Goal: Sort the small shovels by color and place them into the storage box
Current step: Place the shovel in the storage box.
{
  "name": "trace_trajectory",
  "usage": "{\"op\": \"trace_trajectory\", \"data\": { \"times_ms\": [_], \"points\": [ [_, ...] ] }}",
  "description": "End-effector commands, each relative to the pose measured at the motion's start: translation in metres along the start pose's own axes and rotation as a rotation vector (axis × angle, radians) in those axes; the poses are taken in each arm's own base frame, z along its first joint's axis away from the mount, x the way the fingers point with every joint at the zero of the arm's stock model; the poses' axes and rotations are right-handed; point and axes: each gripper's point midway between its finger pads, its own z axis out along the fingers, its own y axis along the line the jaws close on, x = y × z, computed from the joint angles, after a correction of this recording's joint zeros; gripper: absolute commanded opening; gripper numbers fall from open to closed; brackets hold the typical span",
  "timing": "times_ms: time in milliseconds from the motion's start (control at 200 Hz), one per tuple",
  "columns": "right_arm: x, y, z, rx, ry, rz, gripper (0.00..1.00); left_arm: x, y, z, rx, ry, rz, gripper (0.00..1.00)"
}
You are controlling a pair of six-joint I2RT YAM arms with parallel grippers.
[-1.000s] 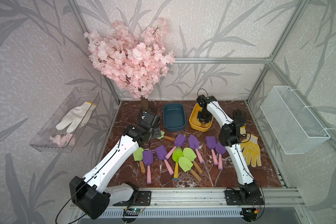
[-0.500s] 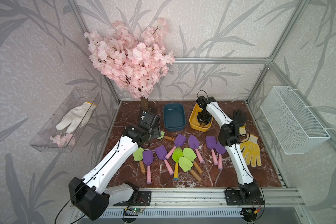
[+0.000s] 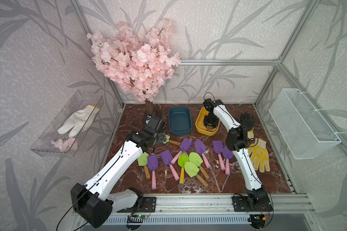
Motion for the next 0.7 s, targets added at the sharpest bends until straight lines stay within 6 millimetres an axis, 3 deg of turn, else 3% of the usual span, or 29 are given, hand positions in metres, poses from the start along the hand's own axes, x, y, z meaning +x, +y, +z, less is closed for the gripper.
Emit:
{"op": "trace_trajectory", "data": {
  "times_ms": [0,220,425,570,695],
  "points": [
    [-0.017,0.008,-0.065,-0.067,-0.139,-0.012,0.47,-0.002,0.001,-0.004,0.001,-0.016,0.003,0.77],
    [-0.026,0.002,-0.102,-0.073,-0.221,-0.055,0.49,-0.004,-0.002,-0.004,0.008,-0.018,0.008,0.77],
    [-0.029,-0.023,-0.12,-0.042,-0.229,-0.037,0.52,-0.007,-0.003,-0.005,0.008,-0.02,0.016,0.77],
    [-0.031,-0.045,-0.117,-0.013,-0.198,-0.015,0.52,-0.007,-0.003,-0.004,0.009,-0.019,0.02,0.78],
    [-0.03,-0.052,-0.103,-0.007,-0.156,-0.025,0.52,-0.006,-0.006,-0.002,0.013,-0.01,0.022,0.78]
  ]
}}
